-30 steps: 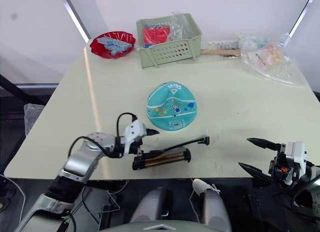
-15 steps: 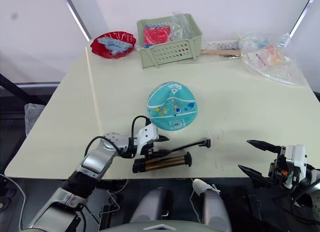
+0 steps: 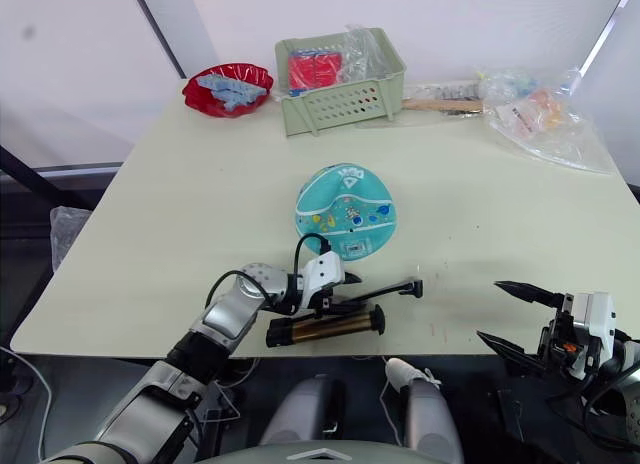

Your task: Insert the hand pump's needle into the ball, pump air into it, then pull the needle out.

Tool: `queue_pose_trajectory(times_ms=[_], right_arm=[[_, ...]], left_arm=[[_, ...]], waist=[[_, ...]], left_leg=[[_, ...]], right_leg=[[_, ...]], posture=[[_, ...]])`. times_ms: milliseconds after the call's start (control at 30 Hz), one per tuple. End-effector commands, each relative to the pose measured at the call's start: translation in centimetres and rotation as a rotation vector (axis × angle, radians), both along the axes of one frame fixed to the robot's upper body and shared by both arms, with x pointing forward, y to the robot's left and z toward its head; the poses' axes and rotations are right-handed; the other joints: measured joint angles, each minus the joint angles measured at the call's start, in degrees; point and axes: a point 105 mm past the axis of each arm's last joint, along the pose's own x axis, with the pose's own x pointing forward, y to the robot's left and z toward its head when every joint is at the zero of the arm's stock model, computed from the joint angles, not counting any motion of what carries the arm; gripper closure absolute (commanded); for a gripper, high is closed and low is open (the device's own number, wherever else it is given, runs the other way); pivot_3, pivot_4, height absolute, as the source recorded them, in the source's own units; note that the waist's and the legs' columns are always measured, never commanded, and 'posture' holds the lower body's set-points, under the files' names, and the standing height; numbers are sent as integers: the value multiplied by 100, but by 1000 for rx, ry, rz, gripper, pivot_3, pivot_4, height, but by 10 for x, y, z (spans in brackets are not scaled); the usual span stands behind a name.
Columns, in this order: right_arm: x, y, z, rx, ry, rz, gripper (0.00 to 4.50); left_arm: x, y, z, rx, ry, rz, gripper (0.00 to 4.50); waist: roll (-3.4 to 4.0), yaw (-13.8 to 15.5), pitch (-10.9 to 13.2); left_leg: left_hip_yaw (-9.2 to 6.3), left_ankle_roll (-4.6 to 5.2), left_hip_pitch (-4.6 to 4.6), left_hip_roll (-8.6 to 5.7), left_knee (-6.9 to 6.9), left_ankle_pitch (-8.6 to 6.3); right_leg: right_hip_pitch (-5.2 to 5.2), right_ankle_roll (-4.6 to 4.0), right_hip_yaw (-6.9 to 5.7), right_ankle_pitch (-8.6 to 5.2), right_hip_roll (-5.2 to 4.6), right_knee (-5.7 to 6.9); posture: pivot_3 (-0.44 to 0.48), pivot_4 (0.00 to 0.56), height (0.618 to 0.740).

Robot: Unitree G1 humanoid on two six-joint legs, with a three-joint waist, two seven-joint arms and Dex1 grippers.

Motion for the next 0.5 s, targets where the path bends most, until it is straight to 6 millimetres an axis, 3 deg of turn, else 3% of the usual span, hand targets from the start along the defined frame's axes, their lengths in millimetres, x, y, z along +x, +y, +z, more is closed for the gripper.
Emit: queue_pose_trajectory(times_ms=[33, 500], right_arm=[[-5, -4, 9, 5, -25, 14, 0], [-13, -10, 11, -34, -31, 95, 0]], left_arm=[[-3, -9, -8, 25, 18, -23, 1780], [-7, -30, -13, 56, 46, -84, 1780]], waist=[[1, 0, 0], [2, 14, -2]], left_leg=[[0, 0, 1, 0, 0, 0], [-8, 0, 5, -2, 9, 0]], right_leg=[[1, 0, 0, 0, 0, 0], [14, 3, -5, 1, -3, 0]], posture=[[0, 150, 737], [0, 150, 737]])
